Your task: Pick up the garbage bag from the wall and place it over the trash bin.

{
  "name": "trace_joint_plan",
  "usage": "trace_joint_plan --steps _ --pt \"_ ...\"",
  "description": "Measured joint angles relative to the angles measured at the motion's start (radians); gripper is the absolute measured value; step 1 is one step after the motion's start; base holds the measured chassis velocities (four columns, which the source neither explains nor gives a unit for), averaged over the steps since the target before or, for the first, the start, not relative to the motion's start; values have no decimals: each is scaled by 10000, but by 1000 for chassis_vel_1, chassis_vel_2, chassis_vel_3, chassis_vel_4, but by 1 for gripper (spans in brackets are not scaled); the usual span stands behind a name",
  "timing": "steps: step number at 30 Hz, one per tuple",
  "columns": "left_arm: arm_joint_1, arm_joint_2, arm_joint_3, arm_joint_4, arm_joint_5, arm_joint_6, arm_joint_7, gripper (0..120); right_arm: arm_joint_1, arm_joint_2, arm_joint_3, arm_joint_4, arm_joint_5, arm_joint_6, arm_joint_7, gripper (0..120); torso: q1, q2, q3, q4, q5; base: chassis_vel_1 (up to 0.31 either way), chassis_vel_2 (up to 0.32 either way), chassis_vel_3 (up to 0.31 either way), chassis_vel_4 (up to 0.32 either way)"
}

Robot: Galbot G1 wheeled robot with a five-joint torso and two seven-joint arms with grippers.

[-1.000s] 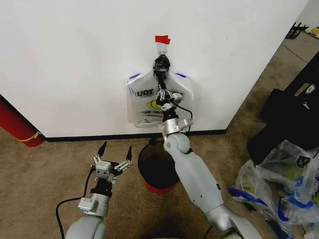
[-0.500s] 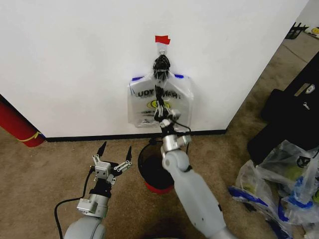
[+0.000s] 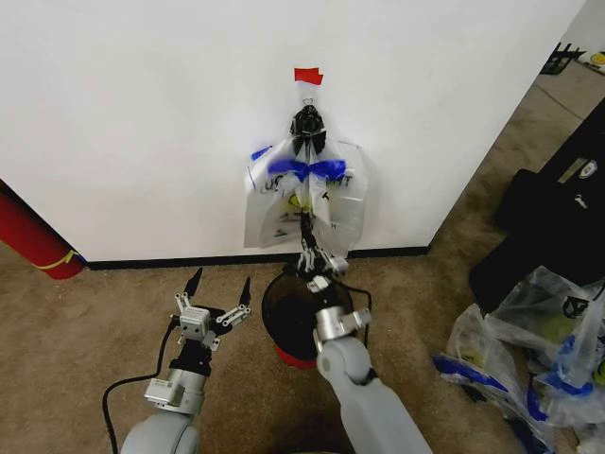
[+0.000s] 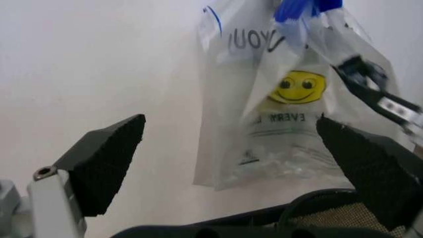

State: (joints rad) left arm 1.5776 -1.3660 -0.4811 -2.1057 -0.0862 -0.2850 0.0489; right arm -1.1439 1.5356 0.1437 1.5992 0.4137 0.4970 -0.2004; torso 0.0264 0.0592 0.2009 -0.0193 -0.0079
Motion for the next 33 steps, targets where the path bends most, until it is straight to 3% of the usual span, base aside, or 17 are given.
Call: trace_joint_plan --steps 12,21,33 --pt "14 -90 53 33 -14 -131 -11 100 -1865 -936 811 272 -1025 707 -1017 0 1 0 0 -1 -2 0 0 0 0" --pt "46 -117 52 39 -14 -198 -10 100 -2623 -1188 1322 232 -1364 1316 -1894 0 1 0 0 1 0 0 0 0 0" --pt "-38 -112 45 202 -91 -226 -16 100 -3086 -1342 2441 -500 -1523 2266 -4281 0 1 0 0 1 -1 0 0 0 0"
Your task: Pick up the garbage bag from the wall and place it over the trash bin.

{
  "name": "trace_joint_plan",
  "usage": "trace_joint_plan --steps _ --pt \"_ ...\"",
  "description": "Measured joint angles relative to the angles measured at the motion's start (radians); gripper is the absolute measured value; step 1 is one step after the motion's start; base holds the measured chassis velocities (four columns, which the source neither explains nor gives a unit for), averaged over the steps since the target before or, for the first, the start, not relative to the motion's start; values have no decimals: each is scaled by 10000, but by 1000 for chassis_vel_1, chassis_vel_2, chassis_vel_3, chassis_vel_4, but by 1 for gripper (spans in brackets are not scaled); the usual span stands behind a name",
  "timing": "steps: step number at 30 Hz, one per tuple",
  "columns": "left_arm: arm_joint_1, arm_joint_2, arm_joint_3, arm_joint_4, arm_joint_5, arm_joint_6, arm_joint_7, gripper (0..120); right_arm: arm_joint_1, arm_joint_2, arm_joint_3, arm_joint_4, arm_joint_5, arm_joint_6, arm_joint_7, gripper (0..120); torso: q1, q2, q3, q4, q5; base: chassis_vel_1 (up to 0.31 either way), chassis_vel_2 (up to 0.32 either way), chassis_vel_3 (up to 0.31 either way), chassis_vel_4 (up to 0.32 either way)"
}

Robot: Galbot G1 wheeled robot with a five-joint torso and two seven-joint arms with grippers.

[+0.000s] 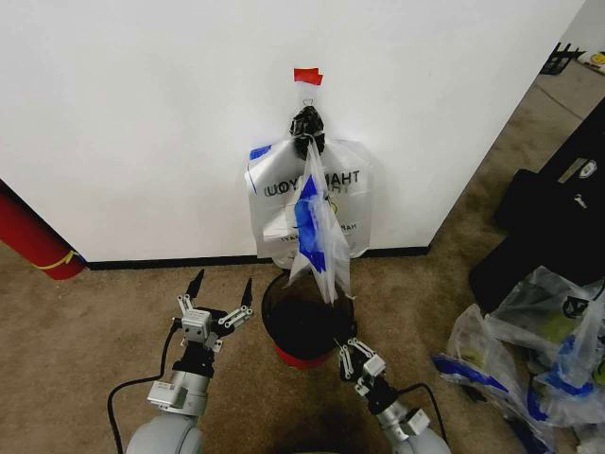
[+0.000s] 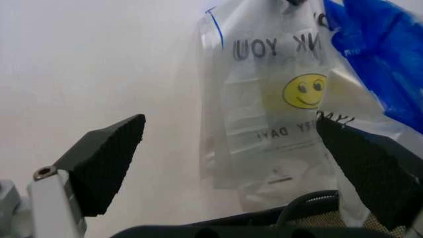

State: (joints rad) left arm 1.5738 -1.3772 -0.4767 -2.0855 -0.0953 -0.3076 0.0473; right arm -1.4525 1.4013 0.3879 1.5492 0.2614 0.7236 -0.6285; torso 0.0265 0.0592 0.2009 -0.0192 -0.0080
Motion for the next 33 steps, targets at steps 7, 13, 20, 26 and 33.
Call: trace_joint_plan --steps 7,13,20,26,33 --pt "-39 12 -3 23 -29 -2 0 100 3 15 528 -313 257 354 -755 0 1 0 0 -1 0 0 0 0 0" --pt "-21 -20 8 42 1 -20 -1 100 163 195 25 -154 583 657 869 0 1 0 0 0 2 0 0 0 0" --pt "50 -86 25 25 85 -50 0 100 377 402 -258 -7 521 668 1244 0 1 0 0 0 -1 0 0 0 0" --pt "96 -90 9 16 96 -96 0 100 289 402 -300 -29 401 721 1112 0 1 0 0 0 0 0 0 0 0" --pt "99 -108 24 37 113 -139 2 100 210 344 -175 -35 354 808 1030 0 1 0 0 -1 0 0 0 0 0"
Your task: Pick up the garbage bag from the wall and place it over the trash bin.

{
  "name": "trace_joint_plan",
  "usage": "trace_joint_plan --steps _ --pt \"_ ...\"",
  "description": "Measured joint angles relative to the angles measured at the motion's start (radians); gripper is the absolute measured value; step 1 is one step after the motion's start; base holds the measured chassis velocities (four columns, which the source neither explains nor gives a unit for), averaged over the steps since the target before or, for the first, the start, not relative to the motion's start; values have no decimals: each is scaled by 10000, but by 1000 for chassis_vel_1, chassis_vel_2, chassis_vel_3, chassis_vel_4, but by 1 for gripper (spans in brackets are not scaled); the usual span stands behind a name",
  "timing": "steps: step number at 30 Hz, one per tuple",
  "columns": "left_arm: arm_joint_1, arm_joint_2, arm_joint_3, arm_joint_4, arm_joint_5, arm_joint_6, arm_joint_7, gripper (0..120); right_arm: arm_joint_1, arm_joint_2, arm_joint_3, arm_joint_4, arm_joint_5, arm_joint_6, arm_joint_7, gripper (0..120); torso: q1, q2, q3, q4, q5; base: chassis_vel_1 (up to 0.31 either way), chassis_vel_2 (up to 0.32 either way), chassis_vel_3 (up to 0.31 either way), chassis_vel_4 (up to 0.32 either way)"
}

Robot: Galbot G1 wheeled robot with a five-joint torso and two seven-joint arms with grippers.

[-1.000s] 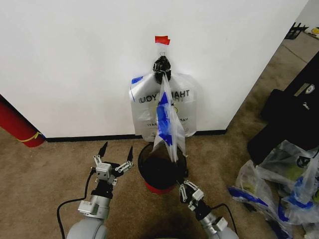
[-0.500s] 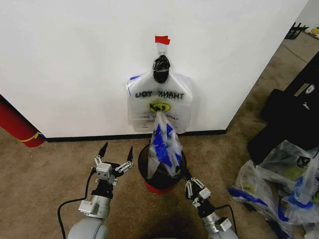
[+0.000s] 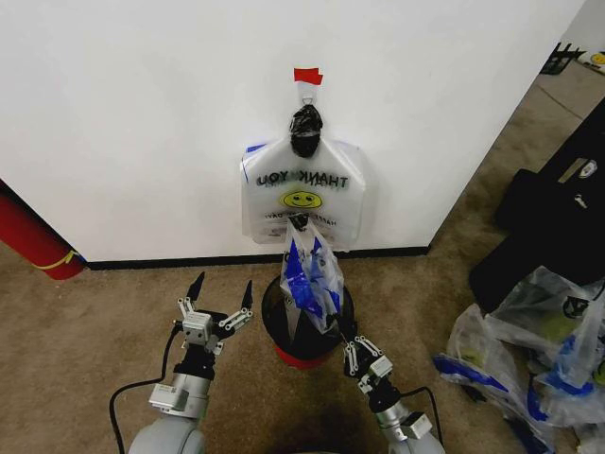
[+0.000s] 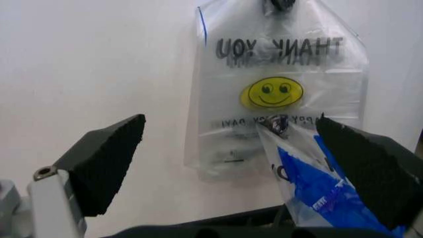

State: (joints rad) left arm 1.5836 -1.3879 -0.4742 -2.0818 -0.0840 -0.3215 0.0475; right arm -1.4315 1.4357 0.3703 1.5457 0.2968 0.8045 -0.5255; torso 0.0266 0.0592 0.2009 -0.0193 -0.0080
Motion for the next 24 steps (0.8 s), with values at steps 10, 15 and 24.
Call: trace_joint_plan --steps 10,15,24 --pt "-193 -23 68 174 10 1 5 100 -50 -30 75 -65 -27 9 -72 0 0 0 0 0 1 0 0 0 0" --pt "-242 -23 75 236 6 10 7 100 -18 -34 108 -144 -44 39 -119 0 0 0 0 1 1 0 0 0 0" --pt "-307 15 43 324 -35 25 6 100 -21 -854 1203 -6 -1382 180 -1185 3 0 0 0 1 1 0 0 0 0"
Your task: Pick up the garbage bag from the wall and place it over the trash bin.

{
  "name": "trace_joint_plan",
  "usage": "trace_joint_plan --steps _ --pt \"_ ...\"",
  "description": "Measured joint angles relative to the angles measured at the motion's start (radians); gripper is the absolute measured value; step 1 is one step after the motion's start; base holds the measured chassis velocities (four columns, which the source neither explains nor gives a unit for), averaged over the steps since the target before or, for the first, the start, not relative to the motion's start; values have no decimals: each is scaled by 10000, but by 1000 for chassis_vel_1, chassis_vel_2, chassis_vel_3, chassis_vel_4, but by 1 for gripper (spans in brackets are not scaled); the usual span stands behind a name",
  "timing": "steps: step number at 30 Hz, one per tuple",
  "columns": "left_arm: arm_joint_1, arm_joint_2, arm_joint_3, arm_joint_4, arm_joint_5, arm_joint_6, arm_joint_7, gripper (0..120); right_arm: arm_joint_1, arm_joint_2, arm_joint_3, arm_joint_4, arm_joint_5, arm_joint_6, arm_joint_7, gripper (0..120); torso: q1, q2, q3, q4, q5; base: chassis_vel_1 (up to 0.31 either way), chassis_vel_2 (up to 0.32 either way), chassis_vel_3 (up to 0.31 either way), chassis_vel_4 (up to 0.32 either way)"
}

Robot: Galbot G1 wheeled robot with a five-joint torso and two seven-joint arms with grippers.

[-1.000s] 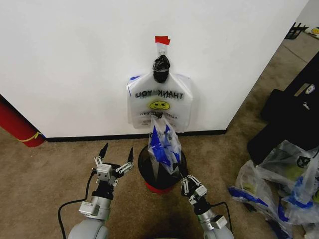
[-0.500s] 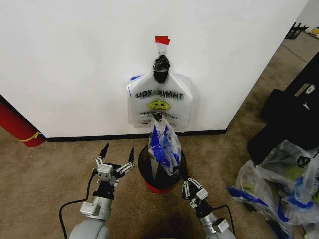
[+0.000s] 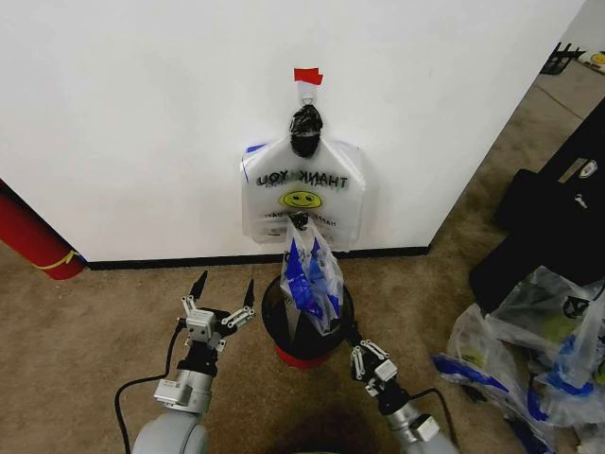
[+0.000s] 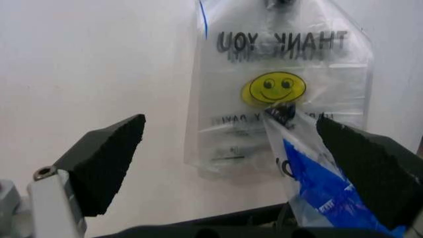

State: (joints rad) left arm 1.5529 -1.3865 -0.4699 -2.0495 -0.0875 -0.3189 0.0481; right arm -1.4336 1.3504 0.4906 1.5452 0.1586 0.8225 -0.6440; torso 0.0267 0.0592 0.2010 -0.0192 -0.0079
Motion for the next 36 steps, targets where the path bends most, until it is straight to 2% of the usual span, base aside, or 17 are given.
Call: trace_joint_plan --steps 4,7,10,15,17,18,19,21,22,25,27,28,30,33,34,35,36 --pt "-84 -57 42 50 0 13 -1 100 -322 -912 267 331 271 5 -828 14 0 0 -1 -1 0 0 0 0 0" --pt "-113 -63 51 58 3 26 -1 100 -460 -1195 320 384 318 9 -1119 19 0 0 0 0 3 0 0 0 0" --pt "-162 -60 51 85 10 43 -3 100 -779 -1734 507 522 463 10 -1852 34 -1 0 0 -1 2 0 0 0 0" --pt "-179 -77 59 120 35 45 -2 100 -809 -1984 606 594 705 11 -1990 51 -1 0 0 -1 1 0 0 0 0" --pt "-199 -89 73 131 54 45 -1 100 -675 -1911 358 733 860 5 -1047 57 -1 0 -1 -2 -1 0 0 0 0" --pt "-209 -92 77 141 68 45 -1 100 -556 -1775 82 893 852 -107 -130 65 0 0 0 -1 0 0 0 0 0" --pt "-212 -92 76 146 76 45 -1 100 -456 -1635 -128 1025 829 -269 486 66 0 0 0 0 0 0 0 0 0" --pt "-216 -83 78 150 91 45 0 100 -138 -1327 -556 1260 347 -685 1617 76 -1 0 0 -2 -1 0 0 0 0" --pt "-216 -83 78 150 91 45 0 100 -138 -1327 -556 1260 347 -685 1617 76 -1 0 0 -2 -1 0 0 0 0" --pt "-212 -35 77 150 111 45 0 100 540 -1242 -1155 1359 -926 -1332 2448 88 0 0 0 0 -1 0 0 0 0" --pt "-212 -10 76 151 114 54 1 100 1181 -1481 -1636 1360 -1641 -1938 2608 96 -1 0 0 0 0 0 0 0 0" --pt "-212 -10 76 151 114 54 1 100 1181 -1481 -1636 1360 -1641 -1938 2608 96 -1 0 0 0 0 0 0 0 0" --pt "-209 -1 74 151 118 59 -1 100 1801 -1864 -2120 1365 -2139 -2645 2541 100 0 -1 1 -1 -1 0 0 0 0" --pt "-228 -7 73 154 124 60 1 100 2616 -2318 -2660 1519 -2484 -3778 2020 100 0 0 1 1 -1 0 0 0 0" --pt "-228 -7 73 154 124 60 1 100 2616 -2318 -2660 1519 -2484 -3778 2020 100 0 0 1 1 -1 0 0 0 0" --pt "-233 -14 68 161 124 60 -1 100 2902 -2485 -2823 1626 -2581 -4345 1543 100 0 -1 1 1 -1 0 0 0 0" --pt "-250 -46 54 179 124 59 -24 100 3623 -2871 -2994 1909 -3060 -5501 -15 100 0 -1 1 0 -2 0 0 0 0"
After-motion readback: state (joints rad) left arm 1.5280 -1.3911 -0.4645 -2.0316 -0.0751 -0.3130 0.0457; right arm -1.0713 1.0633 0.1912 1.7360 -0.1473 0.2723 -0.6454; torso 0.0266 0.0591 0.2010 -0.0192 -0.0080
